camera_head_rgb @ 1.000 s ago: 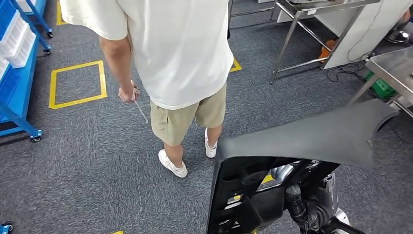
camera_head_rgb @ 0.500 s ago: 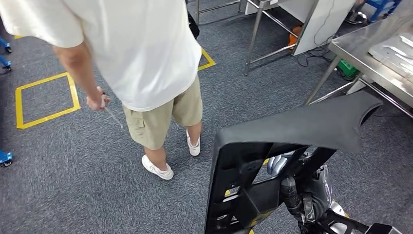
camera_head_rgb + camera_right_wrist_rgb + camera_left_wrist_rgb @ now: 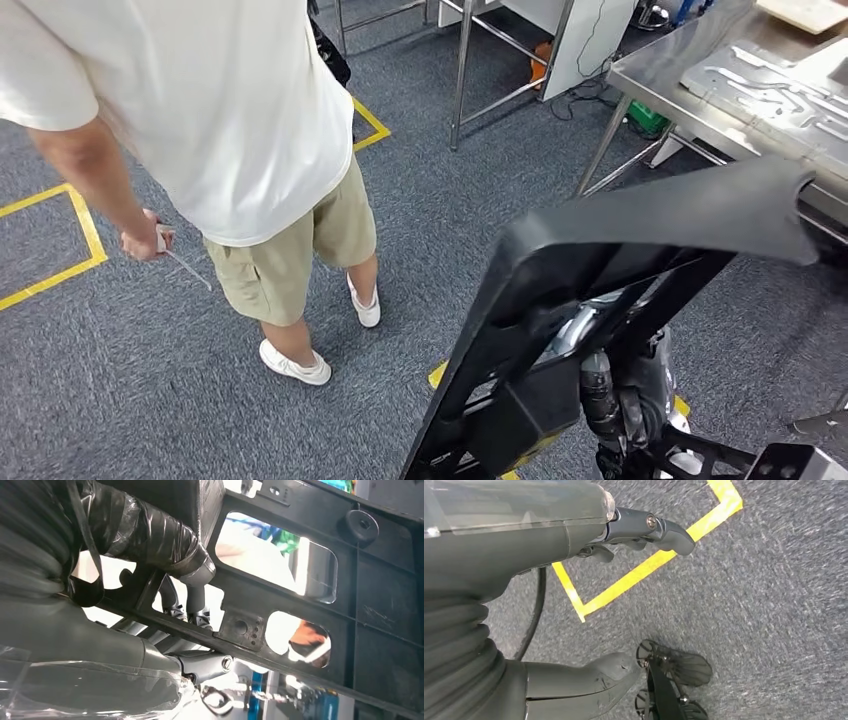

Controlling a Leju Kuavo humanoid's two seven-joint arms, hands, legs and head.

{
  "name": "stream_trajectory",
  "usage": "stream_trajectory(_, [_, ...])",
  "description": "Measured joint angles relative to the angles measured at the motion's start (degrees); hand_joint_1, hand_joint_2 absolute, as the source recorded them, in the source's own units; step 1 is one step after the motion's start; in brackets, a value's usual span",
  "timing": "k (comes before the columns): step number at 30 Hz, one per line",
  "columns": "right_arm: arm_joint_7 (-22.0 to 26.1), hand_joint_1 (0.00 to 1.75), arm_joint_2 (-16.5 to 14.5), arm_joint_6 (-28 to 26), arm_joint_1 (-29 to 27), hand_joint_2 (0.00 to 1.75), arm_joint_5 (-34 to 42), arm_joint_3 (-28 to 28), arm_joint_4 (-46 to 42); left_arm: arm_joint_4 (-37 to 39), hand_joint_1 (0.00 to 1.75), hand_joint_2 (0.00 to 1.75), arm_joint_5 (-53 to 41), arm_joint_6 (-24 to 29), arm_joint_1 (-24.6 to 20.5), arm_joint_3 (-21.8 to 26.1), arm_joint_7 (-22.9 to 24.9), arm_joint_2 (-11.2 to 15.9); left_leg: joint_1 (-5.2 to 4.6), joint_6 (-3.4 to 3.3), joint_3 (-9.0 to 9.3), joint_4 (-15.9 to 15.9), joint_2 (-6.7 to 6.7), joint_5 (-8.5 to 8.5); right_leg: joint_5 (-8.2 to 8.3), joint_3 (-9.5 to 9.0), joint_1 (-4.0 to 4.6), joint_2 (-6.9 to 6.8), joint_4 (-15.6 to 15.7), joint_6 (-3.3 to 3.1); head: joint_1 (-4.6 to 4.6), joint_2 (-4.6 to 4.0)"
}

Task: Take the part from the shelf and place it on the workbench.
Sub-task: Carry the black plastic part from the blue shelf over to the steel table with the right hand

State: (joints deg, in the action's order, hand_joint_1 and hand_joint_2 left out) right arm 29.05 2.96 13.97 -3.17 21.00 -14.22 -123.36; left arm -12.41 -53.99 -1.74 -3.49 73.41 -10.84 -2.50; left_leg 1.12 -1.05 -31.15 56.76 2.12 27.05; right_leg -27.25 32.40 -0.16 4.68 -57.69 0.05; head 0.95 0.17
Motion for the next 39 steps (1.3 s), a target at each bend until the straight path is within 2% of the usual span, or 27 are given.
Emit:
stream_trajectory(2, [0.05,1.75,-0.14,-0.33,0.32,1.75,0.18,-0.19,-0.50,-0.01,0.00,1.75,-0.04,0.07,-0.02,0.08,0.00,-0.06,0.09,-0.69,0.03,-0.17,-1.20,-0.06,-2.78,2.05,-0.06,-2.46,-4.57,0.55,-0.02,0.00])
stream_trajectory(4, [0.07,1.75,-0.21,-0.48,0.53,1.75,0.24,-0.45,-0.69,-0.01,0.00,1.75,-0.04,0.12,0.15,0.21,0.02,-0.05,-0.02,-0.97,0.01,-0.14,-2.44,0.08,-6.52,5.89,-0.23,-4.01,-12.50,1.00,-0.02,0.00])
stream_trajectory(5, [0.06,1.75,-0.25,-0.49,0.52,1.75,0.26,-0.55,-0.72,-0.01,0.00,1.75,-0.05,0.13,0.21,0.28,0.03,-0.04,-0.08,-1.00,0.03,-0.12,-3.09,0.15,-7.44,7.41,-0.33,-4.24,-15.56,1.13,-0.02,0.00])
stream_trajectory(6, [0.06,1.75,-0.28,-0.50,0.50,1.75,0.29,-0.58,-0.72,-0.01,0.00,1.75,-0.06,0.12,0.20,0.33,0.04,-0.04,-0.11,-1.00,0.10,-0.11,-3.69,0.24,-7.19,7.96,-0.39,-4.35,-16.55,1.16,-0.02,0.00])
stream_trajectory(7, [0.06,1.75,-0.31,-0.50,0.50,1.75,0.31,-0.60,-0.72,-0.01,0.00,1.75,-0.08,0.11,0.15,0.36,0.04,-0.04,-0.13,-0.95,0.24,-0.11,-4.24,0.35,-5.83,7.30,-0.40,-4.48,-15.20,1.07,-0.02,0.00])
stream_trajectory(8, [0.06,1.75,-0.33,-0.49,0.51,1.75,0.32,-0.62,-0.73,-0.01,0.00,1.75,-0.10,0.11,0.09,0.38,0.04,-0.04,-0.16,-0.87,0.46,-0.12,-4.74,0.48,-3.65,5.48,-0.30,-4.88,-11.61,0.81,-0.03,0.00])
stream_trajectory(10, [0.05,1.75,-0.35,-0.48,0.65,1.75,0.36,-0.74,-0.83,0.00,0.00,1.75,-0.18,0.09,0.01,0.39,-0.01,-0.16,-0.26,-0.58,0.89,-0.16,-5.62,0.76,-0.26,1.27,0.36,-7.06,-3.17,-0.06,-0.03,0.00])
stream_trajectory(12, [0.07,1.75,-0.36,-0.48,0.86,1.75,0.47,-0.87,-0.91,0.01,0.00,1.75,-0.21,0.06,0.01,0.41,-0.11,-0.30,-0.36,-0.08,1.05,-0.19,-6.55,1.01,0.45,-0.40,1.06,-8.41,0.61,-0.74,-0.02,0.00])
stream_trajectory(14, [0.06,1.75,-0.36,-0.45,0.92,1.75,0.60,-0.92,-0.92,0.01,0.00,1.75,-0.24,0.02,-0.08,0.44,-0.23,-0.32,-0.48,0.51,1.34,-0.41,-7.57,1.23,0.52,-0.43,1.07,-7.42,1.05,-1.10,0.00,0.00])
stream_trajectory(15, [0.05,1.75,-0.37,-0.43,0.90,1.75,0.66,-0.96,-0.94,0.00,0.00,1.75,-0.25,0.00,-0.19,0.46,-0.29,-0.32,-0.48,0.80,1.47,-0.20,-7.33,1.56,0.70,-0.67,0.87,-6.88,1.47,-1.28,0.00,0.00])
stream_trajectory(17, [0.02,1.75,-0.41,-0.36,1.00,1.75,0.79,-1.08,-0.96,0.01,0.00,1.75,-0.34,-0.05,-0.38,0.49,-0.37,-0.33,-0.41,1.19,0.21,3.18,-5.22,3.81,1.06,-1.22,0.40,-5.89,2.23,-1.69,0.03,0.00])
stream_trajectory(19, [-0.03,1.75,-0.45,-0.15,1.04,1.75,0.92,-1.27,-0.92,0.01,0.00,1.75,-0.42,-0.04,-0.24,0.61,-0.36,-0.33,-0.27,1.36,-3.62,11.13,-3.05,7.53,1.04,-1.27,0.35,-4.80,2.17,-1.98,0.04,0.00])
stream_trajectory(20, [-0.08,1.75,-0.46,0.02,0.98,1.75,1.02,-1.34,-0.90,0.01,0.00,1.75,-0.43,-0.01,-0.07,0.69,-0.31,-0.33,-0.27,1.42,-5.55,14.68,-2.73,8.63,0.95,-1.22,0.39,-4.13,2.01,-2.04,0.03,0.00])
stream_trajectory(21, [-0.14,1.75,-0.46,0.18,0.93,1.75,1.15,-1.39,-0.87,0.00,0.00,1.75,-0.43,0.03,0.07,0.76,-0.26,-0.32,-0.28,1.44,-6.83,16.71,-2.58,8.72,0.84,-1.20,0.42,-3.43,1.81,-2.07,0.03,0.00])
stream_trajectory(22, [-0.21,1.75,-0.46,0.30,0.90,1.75,1.32,-1.41,-0.85,0.01,0.00,1.75,-0.43,0.05,0.14,0.80,-0.22,-0.32,-0.28,1.43,-6.94,16.27,-2.52,7.54,0.70,-1.22,0.43,-2.74,1.60,-2.02,0.03,0.00])
stream_trajectory(23, [-0.27,1.75,-0.47,0.38,0.88,1.75,1.50,-1.42,-0.83,0.00,0.00,1.75,-0.43,0.07,0.16,0.83,-0.18,-0.32,-0.27,1.37,-5.93,13.51,-2.33,5.39,0.54,-1.32,0.40,-2.07,1.41,-1.91,0.03,0.00])
stream_trajectory(25, [-0.37,1.75,-0.48,0.41,0.90,1.75,1.74,-1.43,-0.74,0.00,0.00,1.75,-0.43,0.10,0.13,0.84,-0.15,-0.32,-0.14,1.20,-2.56,5.35,-0.53,1.29,0.20,-1.46,0.37,-0.85,1.07,-1.51,0.03,0.00])
stream_trajectory(27, [-0.53,1.75,-0.49,0.33,0.93,1.75,1.82,-1.44,-0.65,-0.01,0.00,1.75,-0.43,0.14,0.13,0.85,-0.09,-0.32,-0.05,0.90,-0.61,0.80,1.08,-0.04,0.09,-1.18,0.38,0.21,0.86,-0.98,0.03,0.00])
stream_trajectory(29, [-0.66,1.75,-0.49,0.25,0.88,1.75,1.86,-1.45,-0.58,0.00,0.00,1.75,-0.41,0.17,0.09,0.87,-0.03,-0.34,-0.12,0.35,-0.38,0.34,0.64,0.04,0.16,-0.79,0.25,1.10,0.80,-0.40,0.04,0.00])
stream_trajectory(30, [-0.69,1.75,-0.49,0.25,0.83,1.75,1.87,-1.45,-0.56,0.00,0.00,1.75,-0.40,0.17,0.02,0.88,-0.01,-0.37,-0.11,0.03,-0.34,0.22,0.15,-0.02,-0.05,-0.62,0.22,0.73,0.48,-0.11,0.02,0.00])
stream_trajectory(32, [-0.72,1.75,-0.49,0.24,0.92,1.75,1.91,-1.45,-0.54,0.00,0.00,1.75,-0.39,0.17,-0.05,0.89,-0.02,-0.43,0.06,-0.68,-0.25,0.03,-0.98,-0.09,-2.11,0.94,0.22,-1.56,-2.84,0.51,-0.03,0.00])
stream_trajectory(34, [-0.75,1.75,-0.49,0.22,0.99,1.75,1.93,-1.45,-0.45,-0.01,0.00,1.75,-0.38,0.17,0.12,0.89,-0.02,-0.43,-0.03,-1.09,-0.23,0.04,-2.20,0.08,-5.79,4.65,0.01,-3.79,-10.26,1.09,-0.05,0.00])
stream_trajectory(35, [-0.80,1.75,-0.49,0.20,0.97,1.75,1.94,-1.45,-0.38,-0.01,0.00,1.75,-0.37,0.18,0.21,0.90,-0.01,-0.43,-0.08,-1.15,-0.21,0.05,-2.86,0.18,-7.11,6.61,-0.17,-4.12,-13.97,1.30,-0.05,0.00])
stream_trajectory(36, [-0.88,1.75,-0.50,0.17,0.94,1.75,1.95,-1.45,-0.27,-0.01,0.00,1.75,-0.35,0.19,0.24,0.91,-0.01,-0.43,-0.11,-1.14,-0.14,0.06,-3.48,0.29,-7.38,7.80,-0.31,-4.27,-16.07,1.41,-0.04,0.00])
stream_trajectory(37, [-0.96,1.75,-0.50,0.11,0.93,1.75,1.96,-1.45,-0.18,-0.01,0.00,1.75,-0.31,0.19,0.21,0.92,-0.02,-0.43,-0.12,-1.09,-0.01,0.07,-4.07,0.43,-6.52,7.94,-0.40,-4.39,-16.07,1.42,-0.05,0.00])
stream_trajectory(38, [-1.03,1.75,-0.50,0.04,0.95,1.75,1.96,-1.46,-0.11,-0.01,0.00,1.75,-0.26,0.18,0.15,0.93,-0.05,-0.43,-0.14,-1.00,0.22,0.07,-4.59,0.59,-4.66,6.84,-0.43,-4.64,-13.67,1.29,-0.05,0.00])
stream_trajectory(39, [-1.07,1.75,-0.51,-0.06,0.99,1.75,1.95,-1.47,-0.07,0.00,0.00,1.75,-0.22,0.17,0.09,0.93,-0.10,-0.43,-0.16,-0.87,0.53,0.06,-5.07,0.77,-2.29,4.80,-0.31,-5.32,-9.58,0.96,-0.05,0.00])
